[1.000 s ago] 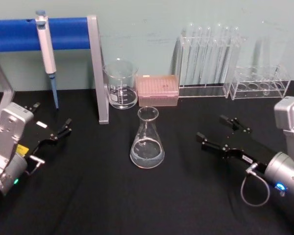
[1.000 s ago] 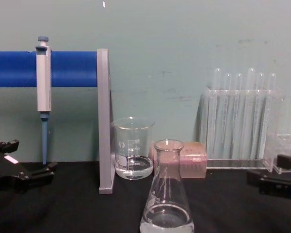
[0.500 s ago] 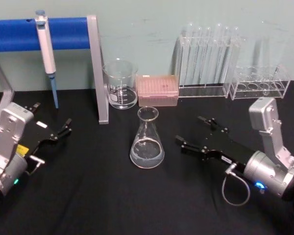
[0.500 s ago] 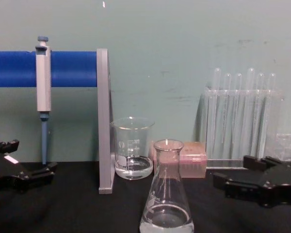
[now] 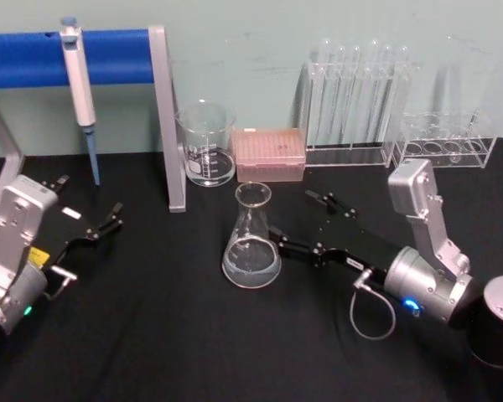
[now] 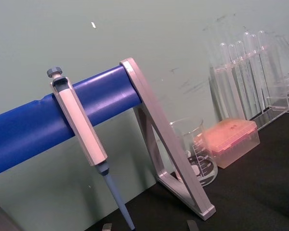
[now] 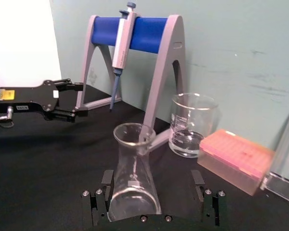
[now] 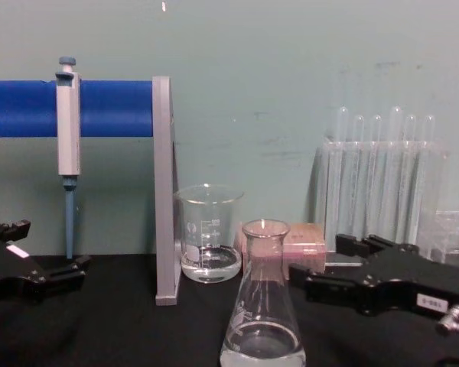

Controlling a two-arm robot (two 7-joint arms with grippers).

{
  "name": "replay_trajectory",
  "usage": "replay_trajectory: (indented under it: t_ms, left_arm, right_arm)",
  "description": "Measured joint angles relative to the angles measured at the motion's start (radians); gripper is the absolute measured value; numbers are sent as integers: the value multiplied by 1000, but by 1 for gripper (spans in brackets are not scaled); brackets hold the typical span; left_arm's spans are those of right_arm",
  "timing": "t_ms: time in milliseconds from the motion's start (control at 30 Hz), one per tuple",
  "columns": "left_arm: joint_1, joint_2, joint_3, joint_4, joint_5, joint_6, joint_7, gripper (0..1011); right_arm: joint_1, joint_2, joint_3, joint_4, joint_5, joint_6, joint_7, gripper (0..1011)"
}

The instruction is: Grasp the erlenmeyer flask with one hand, shake it three times, then place it back.

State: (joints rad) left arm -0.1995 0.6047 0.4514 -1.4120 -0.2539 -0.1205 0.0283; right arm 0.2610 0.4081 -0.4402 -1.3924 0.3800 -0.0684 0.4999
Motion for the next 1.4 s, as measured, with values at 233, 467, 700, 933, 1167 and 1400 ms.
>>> replay_trajectory:
  t_ms: [233,467,700,933,1167,1400]
  left_arm:
    - [0,0,0,0,0,0,0,1001]
    - [0,0,0,0,0,0,0,1001]
    - [0,0,0,0,0,0,0,1001]
    - [0,0,0,0,0,0,0,1001]
    - [0,0,0,0,0,0,0,1001]
    - [0,0,0,0,0,0,0,1001]
  right_arm:
    - [29,-29,-12,34,-9,-5,14,1000]
    - [55,-61,-24,71,-21,-7,16,1000]
    - [78,-87,-36,102,-29,-8,21,1000]
    - [98,-109,-45,129,-36,-11,21,1000]
    - [113,-126,-50,156,-43,-14,21,1000]
    - [128,-143,-53,179,-47,-18,21,1000]
